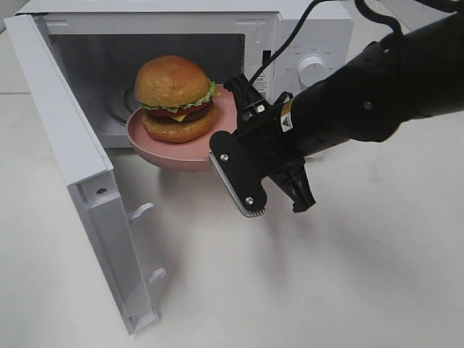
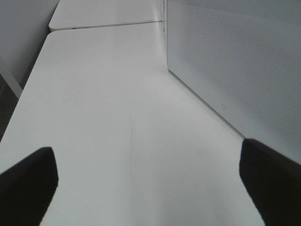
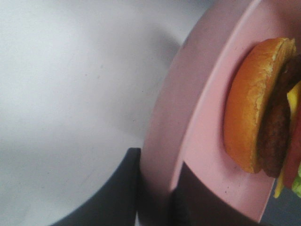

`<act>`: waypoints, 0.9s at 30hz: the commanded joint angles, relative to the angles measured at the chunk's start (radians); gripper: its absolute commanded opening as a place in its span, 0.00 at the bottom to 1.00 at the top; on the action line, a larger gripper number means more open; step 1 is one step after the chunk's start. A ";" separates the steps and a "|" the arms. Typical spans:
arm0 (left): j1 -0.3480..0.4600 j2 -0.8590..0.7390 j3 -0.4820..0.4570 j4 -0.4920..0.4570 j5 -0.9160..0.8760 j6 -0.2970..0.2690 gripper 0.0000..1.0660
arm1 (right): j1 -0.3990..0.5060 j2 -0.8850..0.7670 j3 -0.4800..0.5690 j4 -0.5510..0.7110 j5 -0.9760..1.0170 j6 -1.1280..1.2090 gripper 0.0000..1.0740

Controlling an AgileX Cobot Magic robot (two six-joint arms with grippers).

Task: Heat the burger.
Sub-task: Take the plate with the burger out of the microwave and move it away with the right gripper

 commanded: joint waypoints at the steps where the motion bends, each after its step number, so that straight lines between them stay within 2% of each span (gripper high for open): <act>1: 0.002 -0.022 0.002 -0.003 -0.008 -0.001 0.97 | -0.004 -0.056 0.030 0.001 -0.093 0.010 0.01; 3: 0.002 -0.022 0.002 -0.003 -0.008 -0.001 0.97 | -0.004 -0.070 0.041 0.001 -0.093 0.011 0.01; 7: 0.002 -0.022 0.002 -0.003 -0.008 -0.001 0.97 | -0.004 -0.153 0.128 0.003 -0.088 0.017 0.01; 27: 0.002 -0.022 0.002 -0.003 -0.008 -0.001 0.97 | -0.004 -0.481 0.331 0.007 0.037 0.064 0.01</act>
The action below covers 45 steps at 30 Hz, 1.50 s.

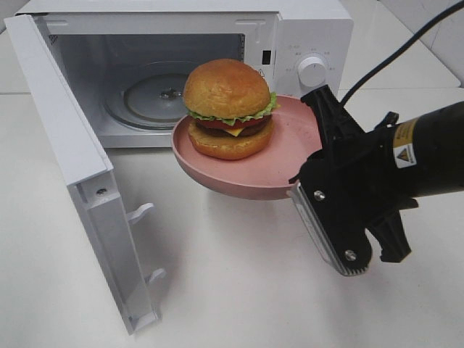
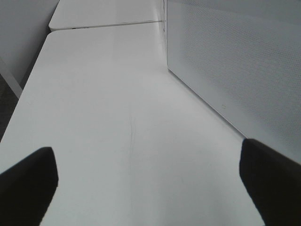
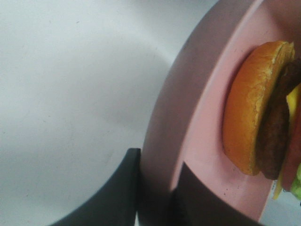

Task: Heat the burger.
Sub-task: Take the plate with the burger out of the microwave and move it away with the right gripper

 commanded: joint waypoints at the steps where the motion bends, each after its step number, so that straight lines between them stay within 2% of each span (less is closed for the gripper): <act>1: 0.002 -0.022 0.002 -0.003 -0.008 -0.001 0.97 | -0.003 -0.106 0.038 0.004 -0.032 0.011 0.01; 23: 0.002 -0.022 0.002 -0.003 -0.008 -0.001 0.97 | -0.003 -0.513 0.180 -0.015 0.277 0.038 0.02; 28: 0.002 -0.022 0.002 -0.003 -0.008 -0.001 0.97 | -0.003 -0.608 0.197 -0.098 0.356 0.173 0.02; 31: 0.002 -0.022 0.002 -0.003 -0.008 -0.001 0.97 | -0.003 -0.618 0.197 -0.115 0.369 0.198 0.02; 36: 0.002 -0.022 0.002 -0.003 -0.008 -0.001 0.97 | -0.003 -0.651 0.197 -0.247 0.408 0.379 0.02; 39: 0.002 -0.022 0.002 -0.003 -0.008 -0.001 0.97 | -0.003 -0.651 0.197 -0.271 0.414 0.408 0.02; 41: 0.002 -0.022 0.002 -0.003 -0.008 -0.001 0.97 | -0.003 -0.651 0.197 -0.364 0.440 0.523 0.02; 44: 0.002 -0.022 0.002 -0.003 -0.008 -0.001 0.97 | -0.003 -0.651 0.197 -0.392 0.446 0.551 0.02; 45: 0.002 -0.022 0.002 -0.003 -0.008 -0.001 0.97 | -0.003 -0.651 0.197 -0.444 0.459 0.619 0.02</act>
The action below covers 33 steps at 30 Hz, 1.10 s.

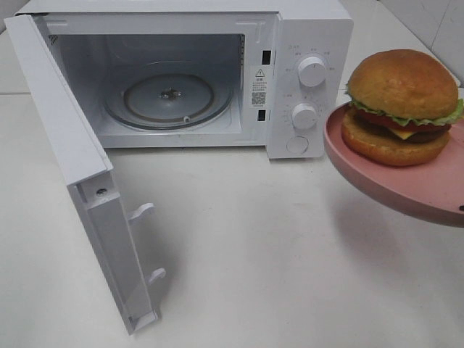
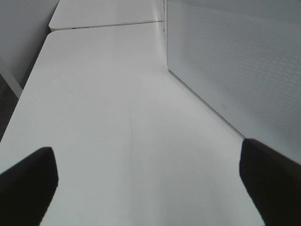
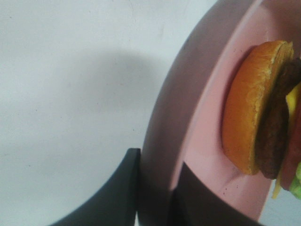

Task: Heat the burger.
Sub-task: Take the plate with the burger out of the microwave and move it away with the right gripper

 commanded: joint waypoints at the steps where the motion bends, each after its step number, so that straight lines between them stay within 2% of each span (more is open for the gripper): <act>1: 0.002 -0.022 0.002 -0.003 -0.008 -0.001 0.97 | -0.003 -0.015 -0.010 -0.155 -0.022 0.156 0.02; 6: 0.002 -0.022 0.002 -0.003 -0.008 -0.001 0.97 | -0.003 -0.015 -0.010 -0.233 0.052 0.262 0.02; 20: 0.002 -0.022 0.002 -0.003 -0.008 -0.001 0.97 | -0.003 0.028 -0.010 -0.351 0.230 0.532 0.03; 29: 0.002 -0.022 0.002 -0.003 -0.008 -0.001 0.97 | -0.003 0.121 -0.017 -0.429 0.294 0.775 0.03; 33: 0.002 -0.022 0.002 -0.003 -0.008 -0.001 0.97 | -0.003 0.196 -0.057 -0.478 0.357 0.954 0.03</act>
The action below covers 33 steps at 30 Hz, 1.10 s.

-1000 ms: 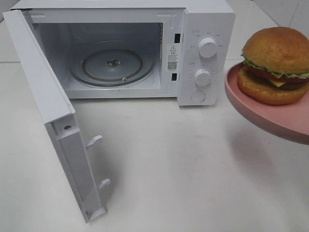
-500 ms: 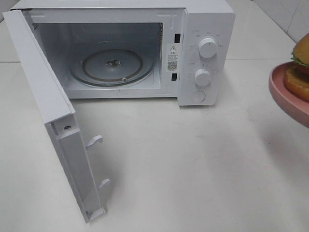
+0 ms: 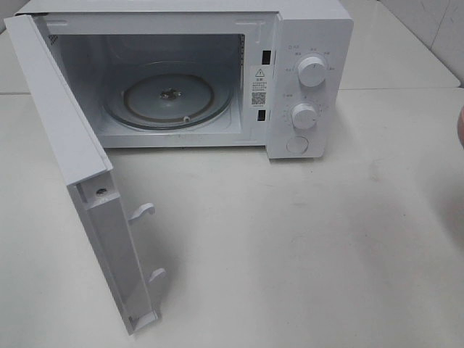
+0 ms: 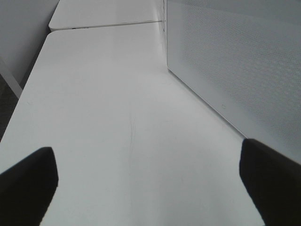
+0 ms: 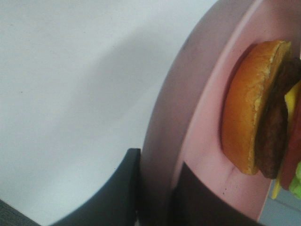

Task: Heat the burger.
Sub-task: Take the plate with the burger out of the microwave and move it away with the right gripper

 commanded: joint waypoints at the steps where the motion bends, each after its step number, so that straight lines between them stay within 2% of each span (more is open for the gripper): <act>1: 0.002 -0.022 0.002 -0.003 -0.008 -0.001 0.97 | -0.003 0.035 -0.034 -0.112 0.035 0.105 0.03; 21: 0.002 -0.022 0.002 -0.003 -0.008 -0.001 0.97 | -0.003 0.409 -0.208 -0.136 0.307 0.588 0.04; 28: 0.002 -0.022 0.002 -0.003 -0.008 -0.001 0.97 | -0.003 0.478 -0.211 -0.113 0.306 0.690 0.05; 33: 0.002 -0.022 0.002 -0.003 -0.008 -0.001 0.97 | -0.007 0.546 -0.211 -0.113 0.306 0.851 0.07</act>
